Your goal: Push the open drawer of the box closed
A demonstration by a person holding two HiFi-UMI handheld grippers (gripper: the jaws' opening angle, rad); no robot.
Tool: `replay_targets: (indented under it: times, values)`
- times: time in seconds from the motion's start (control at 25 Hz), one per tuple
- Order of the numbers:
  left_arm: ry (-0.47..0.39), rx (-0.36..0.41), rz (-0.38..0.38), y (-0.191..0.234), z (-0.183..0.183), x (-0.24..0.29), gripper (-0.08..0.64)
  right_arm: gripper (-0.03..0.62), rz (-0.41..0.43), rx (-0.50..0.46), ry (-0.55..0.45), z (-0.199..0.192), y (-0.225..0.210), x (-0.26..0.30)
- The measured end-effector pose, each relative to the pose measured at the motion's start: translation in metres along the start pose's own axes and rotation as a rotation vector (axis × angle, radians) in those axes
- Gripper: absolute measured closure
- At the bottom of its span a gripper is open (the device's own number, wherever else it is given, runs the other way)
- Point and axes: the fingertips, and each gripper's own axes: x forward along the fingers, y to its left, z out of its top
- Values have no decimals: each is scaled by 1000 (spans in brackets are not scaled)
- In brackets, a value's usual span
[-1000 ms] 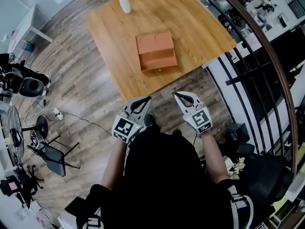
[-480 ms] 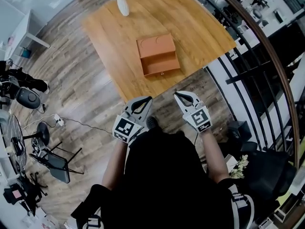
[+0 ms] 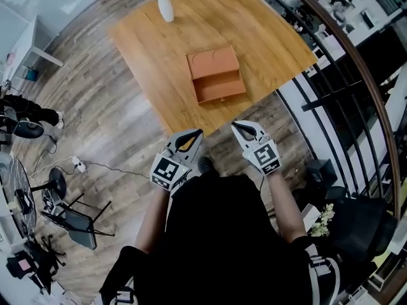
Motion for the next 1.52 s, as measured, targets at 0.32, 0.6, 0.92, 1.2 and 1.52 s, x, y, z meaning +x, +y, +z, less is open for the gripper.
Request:
replay_targets:
  times: [0.32, 0.6, 0.92, 1.2, 1.52]
  values:
    - [-13, -11, 12, 23, -8, -26, 537, 575, 3, 2, -2, 12, 24, 30]
    - [-9, -42, 29, 33, -21, -38, 537, 575, 9, 3, 34, 2, 32, 44]
    - [-2, -42, 23, 49, -21, -25, 537, 575, 3, 78, 59, -21, 16, 59]
    - [6, -38, 15, 57, -10, -1, 537, 575, 2, 123, 91, -44, -9, 68]
    - [25, -52, 30, 69, -7, 22, 537, 575, 32, 152, 186, -90, -32, 91]
